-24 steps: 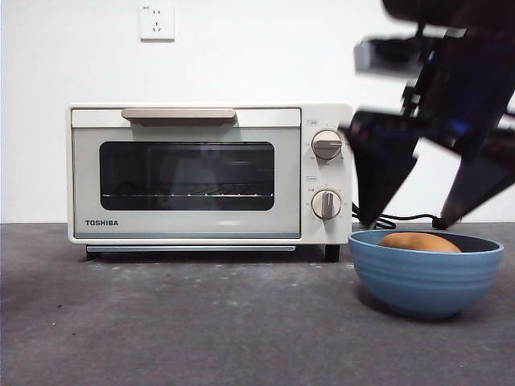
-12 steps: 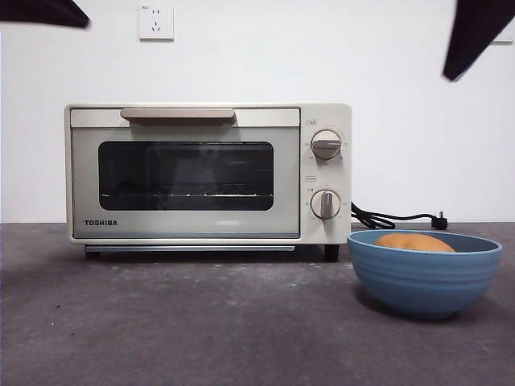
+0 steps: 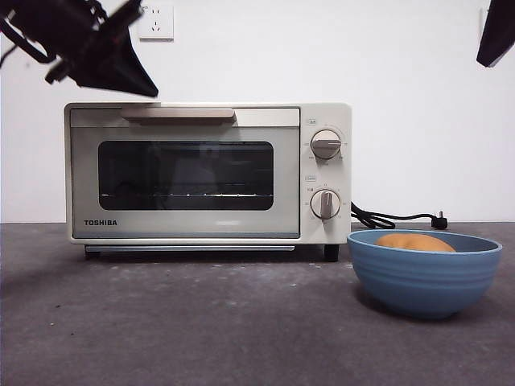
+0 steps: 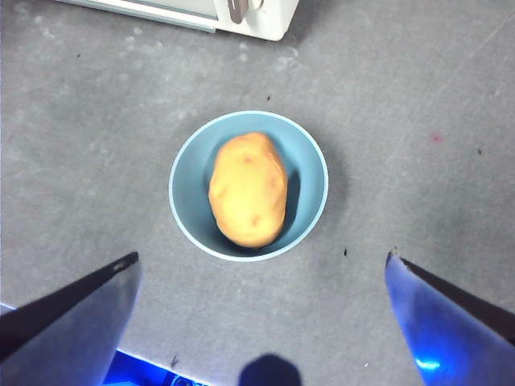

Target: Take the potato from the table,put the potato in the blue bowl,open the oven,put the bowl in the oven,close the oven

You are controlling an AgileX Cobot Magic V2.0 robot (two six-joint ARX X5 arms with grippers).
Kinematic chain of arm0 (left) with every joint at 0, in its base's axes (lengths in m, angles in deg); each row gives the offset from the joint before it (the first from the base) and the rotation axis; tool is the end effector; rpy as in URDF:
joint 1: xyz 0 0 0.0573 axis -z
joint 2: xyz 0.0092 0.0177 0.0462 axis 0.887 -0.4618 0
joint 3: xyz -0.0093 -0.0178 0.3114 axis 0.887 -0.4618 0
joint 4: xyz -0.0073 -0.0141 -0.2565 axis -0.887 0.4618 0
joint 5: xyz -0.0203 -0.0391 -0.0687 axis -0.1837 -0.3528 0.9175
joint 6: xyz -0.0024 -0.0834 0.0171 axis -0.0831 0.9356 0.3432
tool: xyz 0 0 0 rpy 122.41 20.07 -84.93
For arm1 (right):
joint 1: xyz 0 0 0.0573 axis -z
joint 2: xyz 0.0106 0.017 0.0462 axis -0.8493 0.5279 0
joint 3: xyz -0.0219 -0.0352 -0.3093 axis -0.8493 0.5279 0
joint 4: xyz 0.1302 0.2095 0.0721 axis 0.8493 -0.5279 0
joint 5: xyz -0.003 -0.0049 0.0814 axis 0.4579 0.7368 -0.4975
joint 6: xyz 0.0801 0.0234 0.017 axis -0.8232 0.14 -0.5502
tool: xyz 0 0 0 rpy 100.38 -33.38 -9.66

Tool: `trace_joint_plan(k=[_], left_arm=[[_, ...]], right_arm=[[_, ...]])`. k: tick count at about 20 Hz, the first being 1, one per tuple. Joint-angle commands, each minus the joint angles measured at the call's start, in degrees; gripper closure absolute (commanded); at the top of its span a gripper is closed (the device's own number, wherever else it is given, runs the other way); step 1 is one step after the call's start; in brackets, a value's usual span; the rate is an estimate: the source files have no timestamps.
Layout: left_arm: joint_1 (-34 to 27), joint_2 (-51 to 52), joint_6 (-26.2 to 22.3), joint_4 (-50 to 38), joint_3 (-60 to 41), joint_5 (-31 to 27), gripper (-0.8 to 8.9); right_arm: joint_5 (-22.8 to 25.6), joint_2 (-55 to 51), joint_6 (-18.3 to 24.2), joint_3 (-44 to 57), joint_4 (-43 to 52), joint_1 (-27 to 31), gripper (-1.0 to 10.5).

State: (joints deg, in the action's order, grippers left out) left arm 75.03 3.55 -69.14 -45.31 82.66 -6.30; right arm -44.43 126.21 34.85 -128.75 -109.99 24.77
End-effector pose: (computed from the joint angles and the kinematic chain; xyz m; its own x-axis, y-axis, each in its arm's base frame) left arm 0.3415 -0.1060 0.3237 0.7190 -0.5778 -0.3863 0.5530 0.8123 -0.1856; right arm 0.1152 0.0665 0.3003 0.6227 0.2807 -0.7304 -0.3462 0.9359 0.0646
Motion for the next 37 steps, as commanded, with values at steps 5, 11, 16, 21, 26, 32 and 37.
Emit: trace_joint_plan(k=[5,11,16,21,26,32,37], left_arm=[[1.4,-2.5,-2.6,1.6,0.2,-0.1,8.21],[4.2,-2.4,-2.5,12.7,0.2,-0.1,8.21],[7.0,-1.9,-2.6,24.2,0.2,0.0,8.21],[8.7,-0.3,-2.4,35.0,0.2,0.2,8.21],[10.3,3.8,-2.5,35.4,0.2,0.1,8.21],[10.5,14.3,-2.4,34.4,0.2,-0.3,8.21],[10.5,26.7,-2.4,36.0,0.2,-6.5,8.21]], right_arm=[[0.2,-0.1,-1.1,0.0,0.3,-0.1,4.4],[1.3,-0.1,-1.1,0.0,0.2,-0.1,4.4],[3.7,-0.1,-1.1,0.0,0.2,0.0,4.4],[6.3,-0.1,-1.6,0.0,-0.1,0.0,4.4],[6.2,0.8,-3.6,0.0,-0.9,0.0,4.4],[5.7,3.8,-4.5,0.0,-0.9,2.1,4.5],[3.1,10.8,-3.3,0.0,0.9,6.6,4.5]])
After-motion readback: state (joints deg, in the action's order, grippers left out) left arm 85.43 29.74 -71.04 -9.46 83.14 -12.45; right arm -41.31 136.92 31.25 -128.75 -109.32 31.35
